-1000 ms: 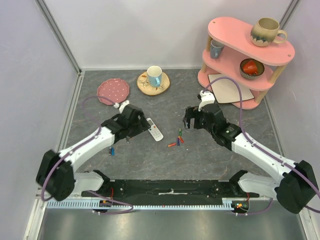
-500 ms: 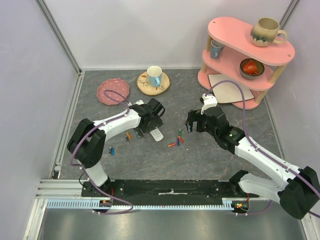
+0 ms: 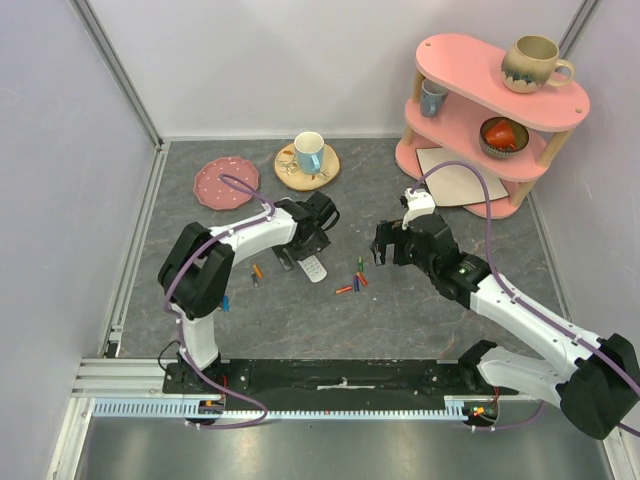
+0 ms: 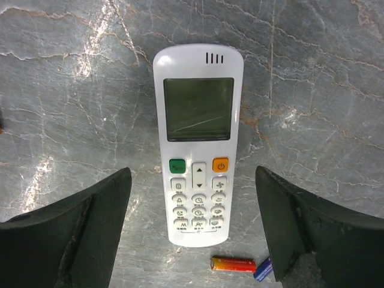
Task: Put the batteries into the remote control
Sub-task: Pick up the remote control from the center of the board.
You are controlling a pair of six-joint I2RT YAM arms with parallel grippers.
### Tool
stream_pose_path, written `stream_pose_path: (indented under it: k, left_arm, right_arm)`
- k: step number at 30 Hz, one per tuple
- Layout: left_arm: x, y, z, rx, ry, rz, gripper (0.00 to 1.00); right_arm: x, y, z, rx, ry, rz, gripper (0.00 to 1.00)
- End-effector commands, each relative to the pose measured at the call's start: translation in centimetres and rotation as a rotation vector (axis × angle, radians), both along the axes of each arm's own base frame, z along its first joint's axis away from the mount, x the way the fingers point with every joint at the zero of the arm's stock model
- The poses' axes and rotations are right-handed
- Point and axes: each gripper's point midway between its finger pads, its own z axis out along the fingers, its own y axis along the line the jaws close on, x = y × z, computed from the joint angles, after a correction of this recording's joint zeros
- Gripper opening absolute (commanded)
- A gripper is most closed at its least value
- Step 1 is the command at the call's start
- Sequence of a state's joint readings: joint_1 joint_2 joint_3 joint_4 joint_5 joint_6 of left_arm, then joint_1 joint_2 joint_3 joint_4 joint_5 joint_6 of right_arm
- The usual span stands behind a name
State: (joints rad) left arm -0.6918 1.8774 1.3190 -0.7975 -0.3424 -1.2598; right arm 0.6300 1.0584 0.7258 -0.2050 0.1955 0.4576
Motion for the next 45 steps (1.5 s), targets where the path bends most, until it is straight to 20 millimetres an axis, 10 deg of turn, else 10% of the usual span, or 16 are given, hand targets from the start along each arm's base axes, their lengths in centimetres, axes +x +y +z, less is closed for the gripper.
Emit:
stream_pose_path:
  k: [1,13,24,31,37,45]
  left_arm:
    - [1.5,0.4,0.3,0.020,-0.040,0.041,0.88]
    - [1.2,1.6,-2.0,0.017,0.011,0.038,0.74]
    - [0.9,1.1,-2.5,-0.022,0.006,-0.017,0.30]
    - [3.3,-1.0,8.7,-0.180,-0.321,-0.275,0.02]
    - [-0.7,-5.0,17.9,-0.771,-0.650,-0.682,0.02]
    - [-5.8,-1.4,24.3,-1.123,-1.046,-0.871,0.02]
  right_arm:
    - [-0.2,0.1,0.5,0.024,-0.010,0.004,0.98]
    - [-0.3,0.0,0.4,0.021,0.003,0.001,0.98]
    - [-0.7,0.0,0.9,0.038,0.005,0.004,0.98]
    - [-0.8,1.4,3.9,0.108,-0.026,0.058,0.98]
    - [-1.7,5.2,7.1,0.290,-0.025,0.202,0.98]
    - [-5.1,9.7,10.8,0.631,-0.045,0.448,0.98]
